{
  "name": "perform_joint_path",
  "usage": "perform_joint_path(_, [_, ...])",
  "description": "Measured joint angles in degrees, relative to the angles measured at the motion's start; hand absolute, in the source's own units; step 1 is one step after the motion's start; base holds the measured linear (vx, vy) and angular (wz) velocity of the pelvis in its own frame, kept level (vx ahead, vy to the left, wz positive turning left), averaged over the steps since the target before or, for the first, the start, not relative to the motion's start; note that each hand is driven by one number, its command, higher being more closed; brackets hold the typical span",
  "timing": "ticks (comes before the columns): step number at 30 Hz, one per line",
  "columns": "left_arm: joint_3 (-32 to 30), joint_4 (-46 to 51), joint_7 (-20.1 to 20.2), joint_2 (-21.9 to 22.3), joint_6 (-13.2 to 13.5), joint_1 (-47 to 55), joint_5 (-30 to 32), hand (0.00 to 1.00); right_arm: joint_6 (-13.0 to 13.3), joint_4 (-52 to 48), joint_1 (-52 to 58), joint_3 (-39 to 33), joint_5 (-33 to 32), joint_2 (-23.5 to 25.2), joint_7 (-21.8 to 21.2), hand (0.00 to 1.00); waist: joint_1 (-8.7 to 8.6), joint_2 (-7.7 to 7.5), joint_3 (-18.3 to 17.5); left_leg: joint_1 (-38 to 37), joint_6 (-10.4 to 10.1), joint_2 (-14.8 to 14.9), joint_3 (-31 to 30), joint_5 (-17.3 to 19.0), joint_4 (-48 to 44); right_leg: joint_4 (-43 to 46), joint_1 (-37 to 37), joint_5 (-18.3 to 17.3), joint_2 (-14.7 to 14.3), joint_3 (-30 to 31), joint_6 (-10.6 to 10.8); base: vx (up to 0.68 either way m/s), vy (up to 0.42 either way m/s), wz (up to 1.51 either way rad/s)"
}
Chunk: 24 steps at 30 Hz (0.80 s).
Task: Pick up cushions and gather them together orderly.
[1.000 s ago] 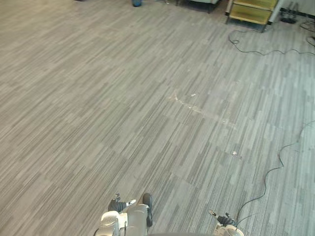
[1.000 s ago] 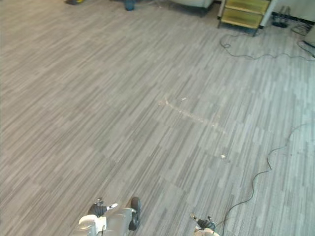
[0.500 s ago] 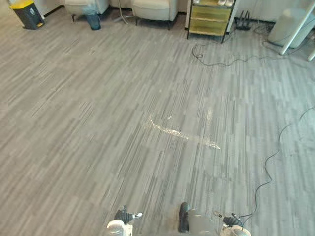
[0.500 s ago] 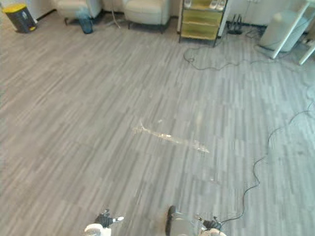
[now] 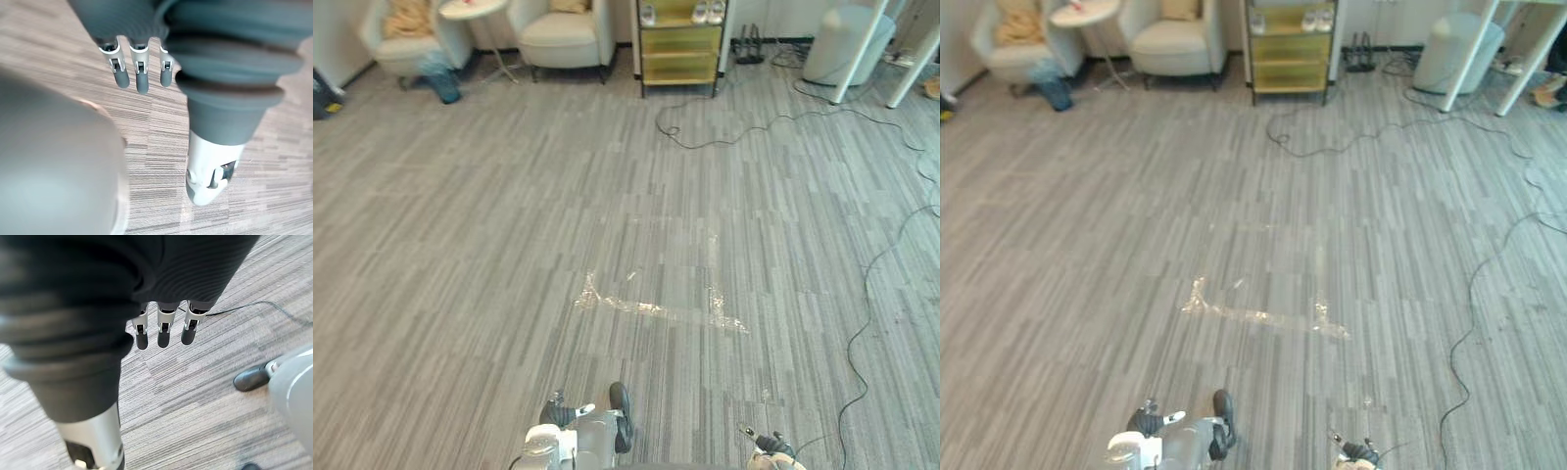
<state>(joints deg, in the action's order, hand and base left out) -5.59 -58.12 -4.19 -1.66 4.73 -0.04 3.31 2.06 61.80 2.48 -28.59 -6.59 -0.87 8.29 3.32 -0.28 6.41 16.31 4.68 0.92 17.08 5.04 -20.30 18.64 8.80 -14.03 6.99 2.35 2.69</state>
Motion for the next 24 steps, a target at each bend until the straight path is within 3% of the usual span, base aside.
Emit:
perform_joint_path(1, [0.19, -0.22, -0.01, -0.03, -0.11, -0.02, -0.01, 0.0, 0.0, -0.04, 0.0, -0.49, 0.05, 0.31, -0.26, 0.0, -0.11, 0.0, -0.1, -2.35, 0.4, -0.41, -0.24, 1.37, -0.08, 7.59, -2.34, 3.33, 0.05, -0.03, 3.48, 0.49, 0.132, -0.24])
perform_joint_path(2, [0.5, -0.62, -0.03, 0.12, -0.14, 0.23, 0.0, 0.0, 0.09, -0.22, 0.11, -0.52, 0.15, 0.54, -0.29, 0.0, -0.11, 0.69, 0.13, -6.95, -0.3, -0.29, -0.89, 4.01, 2.04, 18.12, -6.09, 9.02, -0.02, -0.34, 7.88, 0.59, 0.15, -0.25])
perform_joint_path(3, [1.18, -1.07, 0.09, -0.08, -0.14, 0.21, 0.09, 0.0, 0.2, -0.05, 0.16, -0.55, 0.91, 0.87, -0.61, 0.0, -0.29, 1.1, 0.53, -11.94, -2.31, -0.64, -2.36, 6.94, 4.72, 29.18, -9.89, 7.63, 0.49, -1.95, 7.62, 0.67, 0.126, -0.1])
perform_joint_path(4, [1.83, -1.94, 0.23, -0.42, -0.48, 0.27, 0.24, 0.0, 0.04, -0.58, 0.53, -0.43, 1.28, 1.31, -0.9, 0.0, -0.78, 0.45, 0.54, -15.47, -2.0, -1.51, -2.53, 7.36, 6.07, 35.09, -12.95, 4.0, 2.13, -3.43, 5.35, 0.54, 0.056, 0.08])
perform_joint_path(5, [2.43, -2.33, 0.42, -0.05, -0.58, -0.14, 0.53, 0.0, -0.01, -2.0, 0.79, -0.11, 1.74, 0.78, -1.01, 0.0, -1.11, 0.77, 0.44, -19.14, -2.15, -1.57, -2.93, 7.94, 8.07, 37.34, -15.44, 1.14, 2.83, -6.5, 3.53, 0.51, 0.012, 0.2])
perform_joint_path(6, [3.0, -2.81, 0.66, 0.39, -0.5, -0.19, 0.58, 0.0, 0.12, -2.56, 1.03, 0.34, 2.06, 0.15, -1.06, 0.0, -1.38, 2.07, 0.88, -23.07, -2.15, -1.02, -3.09, 7.93, 10.13, 36.13, -17.93, -1.79, 2.92, -10.22, 0.62, 0.51, -0.03, 0.22])
perform_joint_path(7, [3.37, -3.47, 0.77, 0.67, -0.52, -0.55, 0.58, 0.0, 0.23, -2.56, 0.98, 0.24, 1.98, -0.16, -1.06, 0.0, -1.63, 2.3, 0.86, -25.02, -2.15, -0.18, -3.44, 7.93, 10.63, 32.87, -20.11, -3.3, 2.76, -13.26, -0.68, 0.5, -0.056, 0.3])
perform_joint_path(9, [4.46, -3.58, 0.78, 0.43, -0.45, -1.0, 0.59, 0.0, 0.25, -2.5, 0.59, 0.31, 1.97, -0.58, -1.06, 0.0, -2.36, 2.42, 0.84, -27.8, -2.15, 1.42, -4.63, 7.94, 12.31, 22.32, -24.54, -3.36, 1.48, -15.91, -0.83, 0.48, -0.152, 0.47])
perform_joint_path(11, [5.27, -4.82, 0.81, -0.07, -0.44, -0.91, 1.21, 0.0, 0.15, -2.04, 0.06, 0.55, 1.98, -0.96, -1.0, 0.0, -3.74, 1.54, 0.9, -30.42, -2.71, 1.94, -7.01, 8.23, 15.34, 4.44, -27.46, 4.56, 0.68, -15.3, 0.28, 0.53, -0.271, 0.8])
perform_joint_path(12, [5.53, -5.19, 0.84, -0.41, -0.46, -0.64, 1.42, 0.0, 0.12, -1.26, 1.27, 0.56, 1.99, -1.29, -1.0, 0.0, -4.26, 0.72, 0.79, -32.29, -4.55, 1.75, -8.69, 9.26, 16.1, -0.88, -27.27, 15.23, 0.18, -13.52, -0.63, 0.55, -0.288, 0.54])
perform_joint_path(13, [5.49, -5.72, 0.83, 0.81, -0.46, -0.89, 1.76, 0.0, -0.07, 0.48, 1.0, 0.18, 2.01, -2.61, -1.11, 0.0, -3.69, 3.71, 0.57, -33.07, -5.66, 4.45, -9.49, 9.85, 15.88, 0.45, -26.75, 14.62, -1.97, -13.42, -2.92, 0.45, -0.203, 0.12])
perform_joint_path(15, [4.11, -6.03, 0.98, 0.97, -0.39, -1.04, 2.32, 0.0, -0.4, 0.59, -0.02, -0.75, 2.0, -3.58, -1.04, 0.0, -3.26, 4.84, 0.93, -31.56, -9.41, 5.43, -10.61, 7.38, 10.69, 3.7, -26.79, 9.96, -2.41, -13.6, -4.04, 0.58, -0.289, -0.1])
perform_joint_path(17, [0.27, -5.4, 0.93, 1.95, -0.4, -0.96, 2.48, 0.0, -0.43, -0.14, 0.46, -0.78, 1.97, -3.23, -1.04, 0.0, -3.77, 5.13, 1.13, -25.48, -12.4, 7.27, -11.77, 4.57, -6.78, 3.15, -22.44, 6.54, -2.88, -14.86, -4.65, 0.57, -0.33, 0.25])
perform_joint_path(18, [-1.42, -4.38, 0.95, 2.73, -0.38, -0.59, 2.34, 0.0, -0.37, -0.87, 1.21, -0.23, 1.88, -2.49, -0.99, 0.0, -3.73, 4.9, 1.64, -20.37, -13.29, 9.08, -12.02, -0.61, -19.32, 1.66, -18.83, 5.39, -3.38, -15.41, -5.07, 0.35, -0.171, 0.24])
perform_joint_path(19, [-2.2, -3.23, 1.08, 3.2, -0.31, -0.03, 2.22, 0.0, -0.41, -1.7, 1.32, 0.43, 1.85, -2.44, -0.95, 0.0, -3.39, 4.99, 2.03, -16.91, -13.21, 10.82, -11.66, -2.04, -28.1, 0.31, -15.71, 4.52, -4.03, -15.65, -5.54, 0.42, -0.162, 0.1])
perform_joint_path(20, [-2.44, -1.56, 1.1, 3.24, 0.03, 0.43, 2.16, 0.0, -0.28, -2.58, 1.97, 1.4, 1.86, -2.3, -0.97, 0.0, -2.86, 4.89, 2.36, -12.77, -10.59, 13.23, -9.31, 0.22, -36.73, -1.58, -11.33, 3.35, -4.84, -15.74, -5.99, 0.39, -0.11, -0.04])
perform_joint_path(21, [-2.39, -0.34, 1.07, 2.98, 0.01, 0.79, 2.16, 0.0, -0.33, -2.6, 1.94, 2.4, 1.74, -2.18, -0.99, 0.0, -2.67, 4.53, 2.44, -10.02, -9.23, 14.15, -6.77, 2.17, -39.28, -3.31, -8.32, 2.38, -4.96, -15.55, -6.26, 0.41, -0.114, -0.11])
perform_joint_path(22, [-2.35, 0.44, 1.06, 2.86, 0.02, 1.0, 2.15, 0.0, -0.33, -2.83, 1.83, 3.12, 1.58, -1.88, -0.97, 0.0, -2.42, 4.21, 2.36, -7.87, -8.63, 14.36, -4.84, 3.32, -38.76, -4.69, -6.31, 1.78, -4.91, -15.34, -5.99, 0.4, -0.08, -0.13])
perform_joint_path(23, [-2.29, 0.79, 0.97, 2.86, 0.07, 0.97, 2.14, 0.0, -0.32, -3.61, 1.19, 3.29, 1.46, -1.06, -0.91, 0.0, -2.01, 4.08, 2.34, -3.99, -7.85, 13.97, -1.33, 6.08, -31.8, -7.55, -2.79, 1.79, -4.74, -15.07, -4.7, 0.34, -0.044, -0.14])
perform_joint_path(24, [-2.26, 0.8, 0.98, 2.84, 0.05, 0.82, 2.15, 0.0, -0.36, -3.56, 1.06, 3.01, 1.44, -1.04, -0.9, 0.0, -1.78, 4.05, 2.32, -3.51, -7.89, 13.31, -0.4, 6.56, -28.26, -8.06, -2.1, 1.69, -4.49, -14.87, -4.31, 0.39, 0.01, -0.17])
